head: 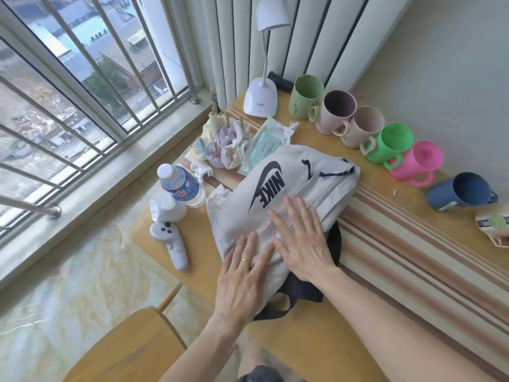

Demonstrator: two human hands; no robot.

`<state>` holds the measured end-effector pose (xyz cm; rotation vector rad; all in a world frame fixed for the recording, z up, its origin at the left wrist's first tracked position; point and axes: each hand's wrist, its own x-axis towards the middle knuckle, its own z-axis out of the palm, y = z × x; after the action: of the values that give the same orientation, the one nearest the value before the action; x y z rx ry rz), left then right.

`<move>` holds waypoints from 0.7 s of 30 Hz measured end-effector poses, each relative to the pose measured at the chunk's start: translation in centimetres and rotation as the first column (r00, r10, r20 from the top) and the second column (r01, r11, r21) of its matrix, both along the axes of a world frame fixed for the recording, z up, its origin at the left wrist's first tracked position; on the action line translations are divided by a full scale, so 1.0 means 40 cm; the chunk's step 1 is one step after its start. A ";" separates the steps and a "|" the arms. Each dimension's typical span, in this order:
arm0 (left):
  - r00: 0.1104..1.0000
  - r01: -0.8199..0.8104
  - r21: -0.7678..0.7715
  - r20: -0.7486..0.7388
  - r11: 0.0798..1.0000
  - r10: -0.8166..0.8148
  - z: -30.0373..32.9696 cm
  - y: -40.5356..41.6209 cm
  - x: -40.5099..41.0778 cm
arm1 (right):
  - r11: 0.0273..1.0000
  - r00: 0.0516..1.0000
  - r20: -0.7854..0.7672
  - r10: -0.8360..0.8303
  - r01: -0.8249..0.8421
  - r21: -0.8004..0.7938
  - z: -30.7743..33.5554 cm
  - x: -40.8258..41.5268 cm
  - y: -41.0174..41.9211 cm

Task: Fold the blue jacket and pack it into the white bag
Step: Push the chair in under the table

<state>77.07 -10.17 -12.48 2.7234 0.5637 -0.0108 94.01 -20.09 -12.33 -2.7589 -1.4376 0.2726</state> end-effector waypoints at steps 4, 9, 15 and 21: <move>0.998 0.033 0.002 -0.056 0.999 -0.033 -0.055 0.000 0.003 | 0.998 1.000 -0.002 0.001 -0.001 -0.058 -0.038 -0.004 -0.008; 0.997 -0.053 -0.106 -0.054 0.993 0.047 0.006 -0.027 -0.027 | 0.996 0.993 -0.096 -0.064 0.058 -0.070 0.037 -0.080 -0.073; 0.982 -0.187 -0.097 -0.059 0.978 0.182 0.114 -0.046 -0.346 | 0.993 0.965 -0.237 -0.117 0.122 0.008 0.149 -0.452 -0.188; 0.958 -0.213 0.102 -0.174 0.972 0.228 0.216 -0.086 -0.857 | 0.990 0.873 -0.488 0.001 0.068 0.124 0.240 -0.923 -0.317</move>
<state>42.78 -13.60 -3.82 2.7393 0.9399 -0.1900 57.08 -32.77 -2.74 -2.3586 -1.2175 0.7735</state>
